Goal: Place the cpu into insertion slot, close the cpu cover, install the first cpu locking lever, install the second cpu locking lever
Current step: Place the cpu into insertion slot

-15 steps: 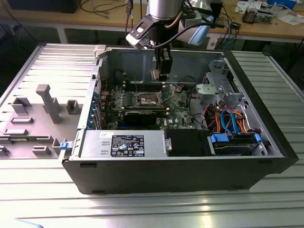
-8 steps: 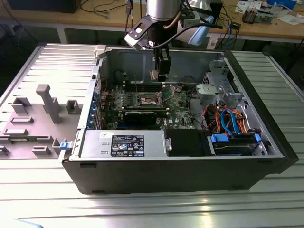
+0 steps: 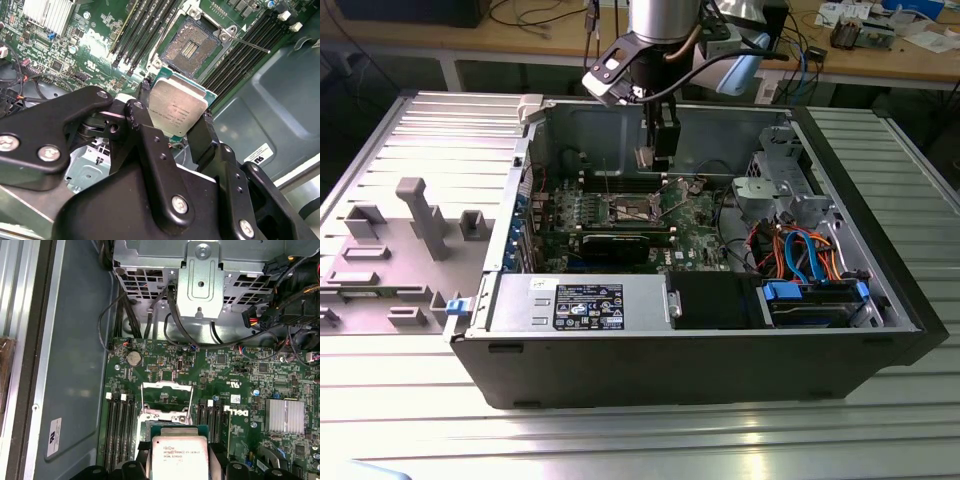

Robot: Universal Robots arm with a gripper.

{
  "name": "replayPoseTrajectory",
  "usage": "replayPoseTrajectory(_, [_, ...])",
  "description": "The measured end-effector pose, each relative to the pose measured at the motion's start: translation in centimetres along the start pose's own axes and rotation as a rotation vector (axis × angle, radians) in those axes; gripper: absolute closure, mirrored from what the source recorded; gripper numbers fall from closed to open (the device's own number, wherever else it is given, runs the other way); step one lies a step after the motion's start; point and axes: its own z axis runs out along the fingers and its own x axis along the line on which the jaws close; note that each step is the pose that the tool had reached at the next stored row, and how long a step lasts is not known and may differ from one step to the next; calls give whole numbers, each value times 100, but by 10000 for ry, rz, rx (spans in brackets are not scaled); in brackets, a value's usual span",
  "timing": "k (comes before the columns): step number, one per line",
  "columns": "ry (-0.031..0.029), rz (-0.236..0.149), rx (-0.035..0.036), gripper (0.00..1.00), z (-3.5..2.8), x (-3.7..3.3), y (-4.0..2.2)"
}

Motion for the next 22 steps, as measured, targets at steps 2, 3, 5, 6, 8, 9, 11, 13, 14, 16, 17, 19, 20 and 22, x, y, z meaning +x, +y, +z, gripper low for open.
replayPoseTrajectory(2, [1, 13, -1, 45, 15, 0, -2])
replayPoseTrajectory(3, [-5, 48, 0, 45, 29, 0, -4])
replayPoseTrajectory(5, [-14, 143, 1, 45, 60, 0, -9])
replayPoseTrajectory(6, [-16, 183, 2, 45, 72, 0, -10])
replayPoseTrajectory(8, [-23, 285, 29, 45, 95, 1, -31])
replayPoseTrajectory(9, [-23, 312, 35, 45, 102, 2, -46])
replayPoseTrajectory(11, [-32, 488, 78, 45, 132, 2, -55])
replayPoseTrajectory(13, [-46, 732, 121, 45, 159, 2, -56])
replayPoseTrajectory(14, [-47, 752, 136, 45, 168, 2, -57])
replayPoseTrajectory(16, [-50, 755, 157, 45, 179, 2, -58])
replayPoseTrajectory(17, [-50, 755, 160, 45, 179, 2, -58])
replayPoseTrajectory(19, [-48, 755, 158, 45, 183, 2, -58])
replayPoseTrajectory(20, [-47, 755, 158, 45, 184, 2, -58])
replayPoseTrajectory(22, [-48, 755, 158, 45, 184, 2, -58])
